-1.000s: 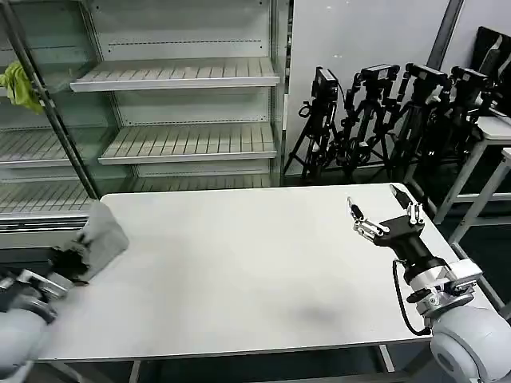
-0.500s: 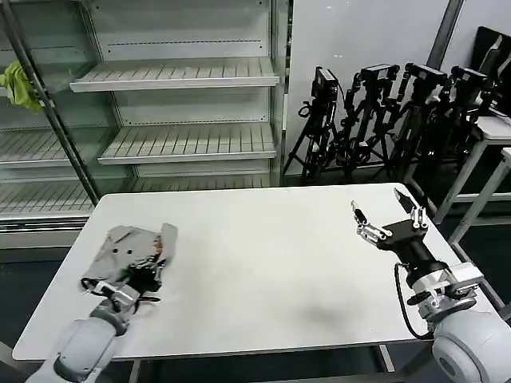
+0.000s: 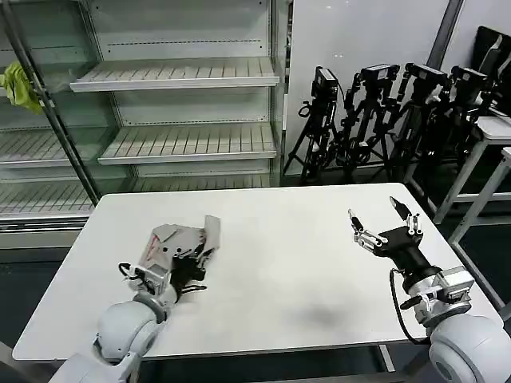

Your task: Fold and organize the clothes.

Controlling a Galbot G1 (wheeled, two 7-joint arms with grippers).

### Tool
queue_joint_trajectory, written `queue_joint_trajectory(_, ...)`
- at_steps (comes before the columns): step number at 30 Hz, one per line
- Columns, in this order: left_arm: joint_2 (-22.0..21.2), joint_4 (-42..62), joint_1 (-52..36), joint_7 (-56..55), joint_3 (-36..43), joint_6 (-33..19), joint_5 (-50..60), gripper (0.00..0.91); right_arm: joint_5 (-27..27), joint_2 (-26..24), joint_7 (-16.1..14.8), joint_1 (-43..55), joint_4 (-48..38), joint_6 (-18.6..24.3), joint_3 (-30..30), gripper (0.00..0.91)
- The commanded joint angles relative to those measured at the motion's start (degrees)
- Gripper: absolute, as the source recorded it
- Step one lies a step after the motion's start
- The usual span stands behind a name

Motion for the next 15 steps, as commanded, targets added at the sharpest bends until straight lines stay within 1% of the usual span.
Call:
queue_joint_trajectory(1, -2.21, -2.47, -5.92, -1.83, 3.85, 0.0, -9.85, 0.907, -0.03, -0.17, 0.09, 0.44, -1.45, 0.0, -0.95, 0.907)
queue_joint_trajectory(4, -1.99, -4.28, -6.47, -1.61, 3.13, 0.0, -11.01, 0.907, -0.1, 0.18, 0.17, 1.29, -2.92, 0.07, -2.29, 0.907)
queue_joint_trajectory(6, -1.92, -5.93, -6.62, -1.68, 2.55, 0.0, -12.11, 0.907, -0.15, 0.7, 0.41, 2.81, -4.15, 0.16, -4.53, 0.907)
queue_joint_trajectory(10, -0.93, -8.82, -5.75, -1.84, -0.59, 0.04, -11.38, 0.907, 1.01, 2.2, 1.66, 5.9, -6.72, 0.14, -11.12, 0.907)
queue_joint_trajectory(13, 1.5, -9.4, -3.35, -1.01, -5.27, -1.67, -2.14, 0.907, 2.14, 4.21, 2.13, 8.7, -9.43, -0.12, -16.5, 0.907)
queue_joint_trajectory(14, 2.81, -9.46, -1.56, -0.69, -7.24, -2.15, -0.06, 0.907, 2.53, 5.09, 2.58, 10.26, -10.33, -0.15, -19.68, 0.907)
queue_joint_trajectory(15, 3.62, -9.7, -0.81, -0.7, -8.37, -2.15, 0.73, 0.907, 2.91, 5.67, 2.72, 11.22, -10.69, -0.26, -20.86, 0.907)
